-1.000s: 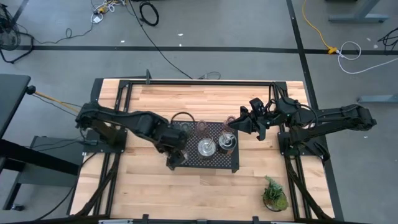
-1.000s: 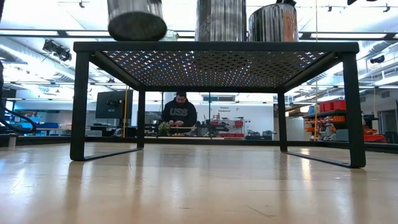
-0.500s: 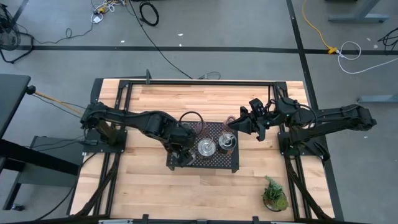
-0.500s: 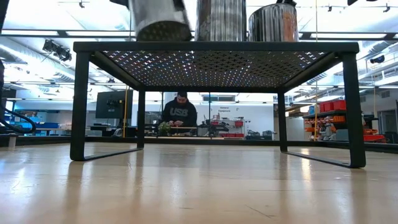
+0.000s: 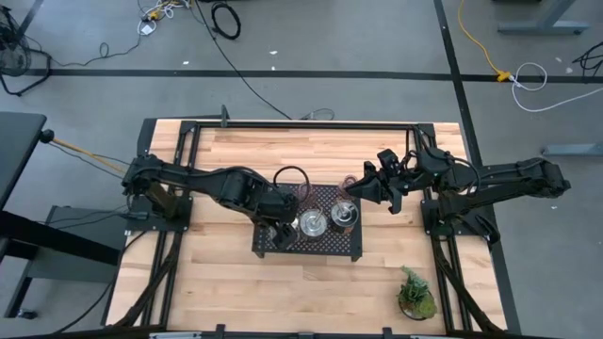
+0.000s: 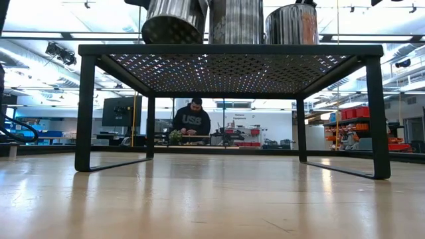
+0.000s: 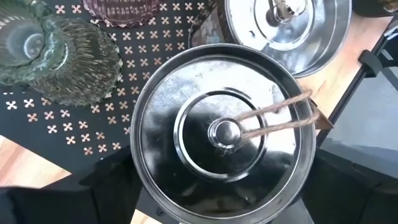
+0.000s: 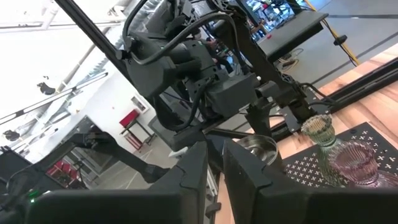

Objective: Pick & Place candle stick holders
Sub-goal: Put the silver scented candle on the shelf

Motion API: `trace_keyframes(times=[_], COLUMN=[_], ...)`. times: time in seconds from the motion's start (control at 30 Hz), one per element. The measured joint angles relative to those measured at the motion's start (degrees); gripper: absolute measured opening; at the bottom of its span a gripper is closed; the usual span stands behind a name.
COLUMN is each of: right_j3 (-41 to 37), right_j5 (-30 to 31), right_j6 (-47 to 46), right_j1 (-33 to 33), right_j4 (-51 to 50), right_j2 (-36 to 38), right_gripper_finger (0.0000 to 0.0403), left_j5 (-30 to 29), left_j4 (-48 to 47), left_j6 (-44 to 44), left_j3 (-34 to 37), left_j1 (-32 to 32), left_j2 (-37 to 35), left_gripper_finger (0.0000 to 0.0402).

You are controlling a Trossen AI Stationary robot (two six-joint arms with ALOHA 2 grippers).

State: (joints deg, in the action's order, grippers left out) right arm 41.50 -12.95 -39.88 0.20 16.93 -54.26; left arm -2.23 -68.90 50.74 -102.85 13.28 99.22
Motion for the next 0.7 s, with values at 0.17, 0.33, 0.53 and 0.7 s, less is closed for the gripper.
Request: trace_keyframes(times=[0.17, 0.33, 0.53, 0.7], right_j3=[0.0, 0.0, 0.0, 0.0], right_j5=[0.0, 0.0, 0.0, 0.0], right_j6=[0.0, 0.0, -0.1, -0.1], right_j1=[0.0, 0.0, 0.0, 0.0], right_j4=[0.0, 0.0, 0.0, 0.0], right_j2=[0.0, 0.0, 0.0, 0.0], right_gripper_finger=[0.0052, 0.0052, 0.0052, 0.0052], left_j5=[-0.4, -0.1, -0.8, -0.8], left_j4=[0.0, 0.3, 0.2, 0.1], left_j6=[-0.1, -0.2, -0.1, -0.4], left_j3=[0.0, 0.0, 0.0, 0.0], left_j1=[0.0, 0.0, 0.0, 0.0], left_j2=[0.0, -0.1, -0.1, -0.1], left_gripper_finger=[0.0379, 0.0387, 0.0385, 0.0385])
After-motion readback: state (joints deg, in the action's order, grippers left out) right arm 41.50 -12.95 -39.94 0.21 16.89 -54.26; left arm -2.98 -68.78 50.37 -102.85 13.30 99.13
